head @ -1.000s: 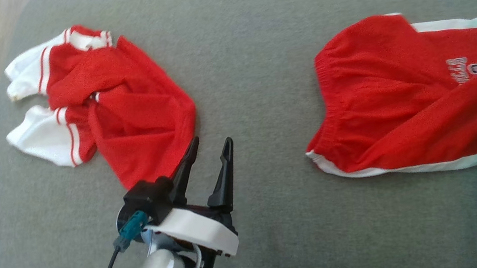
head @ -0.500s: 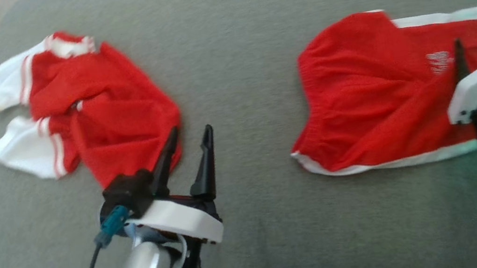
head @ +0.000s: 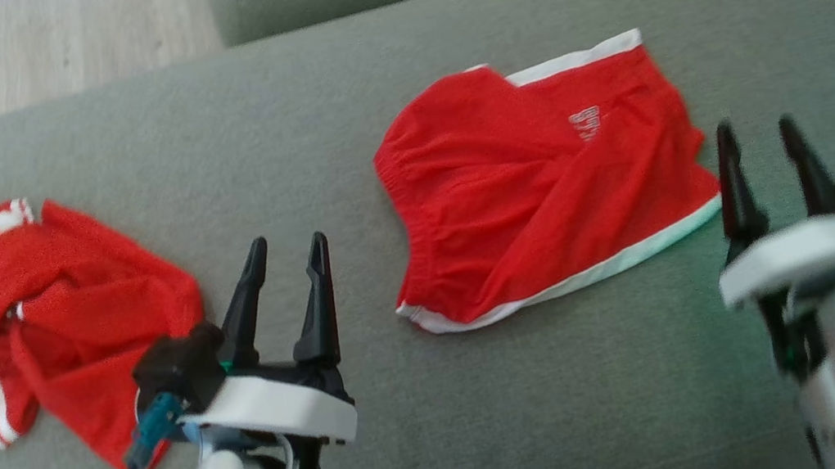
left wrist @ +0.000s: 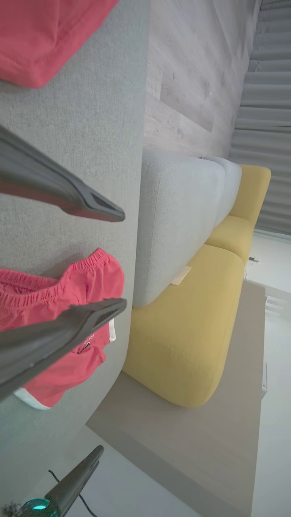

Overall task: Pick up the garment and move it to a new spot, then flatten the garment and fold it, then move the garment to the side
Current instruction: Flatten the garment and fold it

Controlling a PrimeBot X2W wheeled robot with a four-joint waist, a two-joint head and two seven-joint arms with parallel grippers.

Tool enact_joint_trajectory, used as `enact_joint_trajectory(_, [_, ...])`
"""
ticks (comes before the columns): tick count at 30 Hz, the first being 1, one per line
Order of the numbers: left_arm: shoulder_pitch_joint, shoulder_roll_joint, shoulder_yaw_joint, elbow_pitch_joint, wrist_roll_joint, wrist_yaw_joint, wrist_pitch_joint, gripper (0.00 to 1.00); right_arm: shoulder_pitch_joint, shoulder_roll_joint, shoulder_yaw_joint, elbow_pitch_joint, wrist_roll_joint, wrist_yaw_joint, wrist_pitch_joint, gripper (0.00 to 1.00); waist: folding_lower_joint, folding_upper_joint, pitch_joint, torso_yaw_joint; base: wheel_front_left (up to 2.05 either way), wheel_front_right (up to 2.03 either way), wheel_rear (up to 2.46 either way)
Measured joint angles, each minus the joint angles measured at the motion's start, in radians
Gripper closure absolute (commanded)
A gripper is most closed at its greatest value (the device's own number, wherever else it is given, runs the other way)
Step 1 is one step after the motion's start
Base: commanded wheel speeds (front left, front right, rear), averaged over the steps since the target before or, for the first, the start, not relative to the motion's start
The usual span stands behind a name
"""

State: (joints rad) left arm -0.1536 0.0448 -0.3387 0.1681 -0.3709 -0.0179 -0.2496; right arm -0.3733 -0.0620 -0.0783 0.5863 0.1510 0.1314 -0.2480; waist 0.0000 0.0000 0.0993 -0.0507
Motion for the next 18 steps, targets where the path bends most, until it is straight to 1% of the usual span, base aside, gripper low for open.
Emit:
enact_joint_trajectory(4, [0.03,0.0,-0.002,-0.007,0.0,0.0,0.0,0.0,0.147,0.009,0.028,-0.145,0.058,0.0,0.0,0.0,0.0,0.0,-0.036,-0.03,0.0,0.0,0.0])
enact_joint_trajectory(7, [0.06,0.001,-0.003,-0.007,0.0,-0.001,0.0,0.0,0.227,0.01,0.039,-0.219,0.081,0.0,-0.002,0.0,0.0,0.0,-0.05,-0.044,0.0,0.0,0.0])
enact_joint_trajectory(10, [0.073,0.001,-0.003,-0.001,0.0,-0.003,0.0,0.0,0.264,0.013,0.046,-0.257,0.096,0.0,-0.002,0.0,0.0,0.0,-0.05,-0.054,0.0,0.0,0.0])
enact_joint_trajectory(11, [0.073,0.001,-0.003,0.0,0.004,-0.01,0.0,0.0,0.266,0.014,0.046,-0.267,0.096,0.0,-0.003,0.0,0.0,0.0,-0.045,-0.055,0.0,0.0,0.0])
enact_joint_trajectory(14, [0.068,0.001,-0.002,0.006,0.01,-0.01,0.0,0.0,0.262,0.014,0.054,-0.294,0.099,0.0,-0.003,0.0,0.0,0.0,-0.028,-0.057,0.0,0.0,0.0])
enact_joint_trajectory(16, [0.069,0.002,-0.002,0.029,0.01,-0.011,0.0,0.0,0.262,0.015,0.066,-0.299,0.099,0.0,-0.003,0.0,0.0,0.0,-0.021,-0.065,0.0,0.0,0.0])
enact_joint_trajectory(18, [0.068,0.002,-0.008,0.058,0.01,-0.02,0.0,0.0,0.262,0.015,0.07,-0.302,0.099,0.0,-0.002,0.0,0.0,0.0,-0.013,-0.078,0.0,0.0,0.0])
